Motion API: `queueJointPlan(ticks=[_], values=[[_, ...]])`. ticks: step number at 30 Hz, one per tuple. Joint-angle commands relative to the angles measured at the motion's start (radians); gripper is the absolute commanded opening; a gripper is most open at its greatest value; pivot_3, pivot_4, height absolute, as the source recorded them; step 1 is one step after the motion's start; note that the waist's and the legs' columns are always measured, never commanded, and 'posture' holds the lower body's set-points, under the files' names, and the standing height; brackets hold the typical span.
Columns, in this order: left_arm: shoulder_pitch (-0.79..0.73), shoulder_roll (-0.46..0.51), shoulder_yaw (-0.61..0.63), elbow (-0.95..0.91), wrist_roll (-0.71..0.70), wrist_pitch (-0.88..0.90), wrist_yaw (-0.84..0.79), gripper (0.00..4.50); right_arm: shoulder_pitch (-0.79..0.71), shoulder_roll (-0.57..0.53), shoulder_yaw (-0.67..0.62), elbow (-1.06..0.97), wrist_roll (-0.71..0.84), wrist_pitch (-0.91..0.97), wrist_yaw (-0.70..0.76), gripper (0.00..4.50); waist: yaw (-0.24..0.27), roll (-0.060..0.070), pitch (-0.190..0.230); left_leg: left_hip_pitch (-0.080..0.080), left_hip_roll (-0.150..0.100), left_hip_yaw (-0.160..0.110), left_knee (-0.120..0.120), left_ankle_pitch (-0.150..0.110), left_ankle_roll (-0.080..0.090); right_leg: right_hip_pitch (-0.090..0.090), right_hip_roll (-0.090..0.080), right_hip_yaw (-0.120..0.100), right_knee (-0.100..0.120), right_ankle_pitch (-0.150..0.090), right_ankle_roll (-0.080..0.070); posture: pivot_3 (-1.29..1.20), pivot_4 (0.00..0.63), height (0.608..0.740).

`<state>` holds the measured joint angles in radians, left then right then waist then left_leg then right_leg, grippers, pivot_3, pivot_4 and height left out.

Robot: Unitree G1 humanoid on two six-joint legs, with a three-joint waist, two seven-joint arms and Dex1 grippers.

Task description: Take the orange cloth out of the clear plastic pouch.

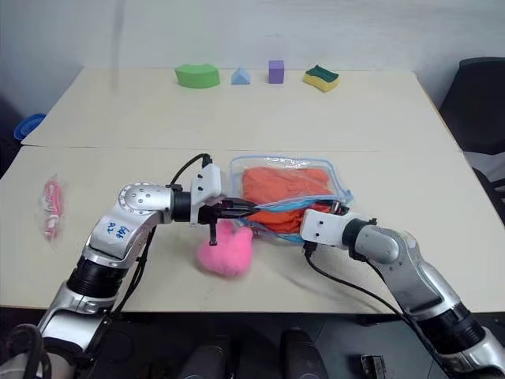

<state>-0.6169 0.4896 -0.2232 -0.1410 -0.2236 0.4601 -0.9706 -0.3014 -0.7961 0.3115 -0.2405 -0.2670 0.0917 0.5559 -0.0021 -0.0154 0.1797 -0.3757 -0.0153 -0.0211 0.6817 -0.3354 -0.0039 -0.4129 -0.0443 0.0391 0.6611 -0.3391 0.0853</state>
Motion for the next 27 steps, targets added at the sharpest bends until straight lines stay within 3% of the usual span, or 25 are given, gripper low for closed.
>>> queueJointPlan(ticks=[1,13,27], values=[[0.002,-0.007,-0.005,-0.047,-0.011,-0.003,0.006,0.0,-0.002,0.006,0.03,0.015,-0.078,-0.087,0.008,4.45,0.0,0.0,0.0,0.0,0.0,0.0,0.0,0.0,0.0,0.0,0.0,0.0,0.0,0.0,0.0,0.0,0.15,0.74],[-0.003,0.014,-0.004,0.027,0.015,-0.078,-0.016,0.0,0.047,-0.083,-0.118,-0.056,-0.006,-0.115,0.173,4.45,0.002,0.0,0.0,0.001,0.0,0.001,0.001,0.0,0.0,0.001,0.0,0.0,0.0,0.0,0.0,0.0,0.15,0.74],[-0.032,-0.025,-0.016,0.047,0.019,-0.094,-0.013,0.0,-0.092,0.081,0.004,0.07,-0.116,-0.134,0.175,4.45,-0.001,0.0,0.0,0.001,0.0,0.001,0.001,0.0,0.0,0.001,0.0,0.0,0.001,0.0,0.0,0.0,0.15,0.74]])
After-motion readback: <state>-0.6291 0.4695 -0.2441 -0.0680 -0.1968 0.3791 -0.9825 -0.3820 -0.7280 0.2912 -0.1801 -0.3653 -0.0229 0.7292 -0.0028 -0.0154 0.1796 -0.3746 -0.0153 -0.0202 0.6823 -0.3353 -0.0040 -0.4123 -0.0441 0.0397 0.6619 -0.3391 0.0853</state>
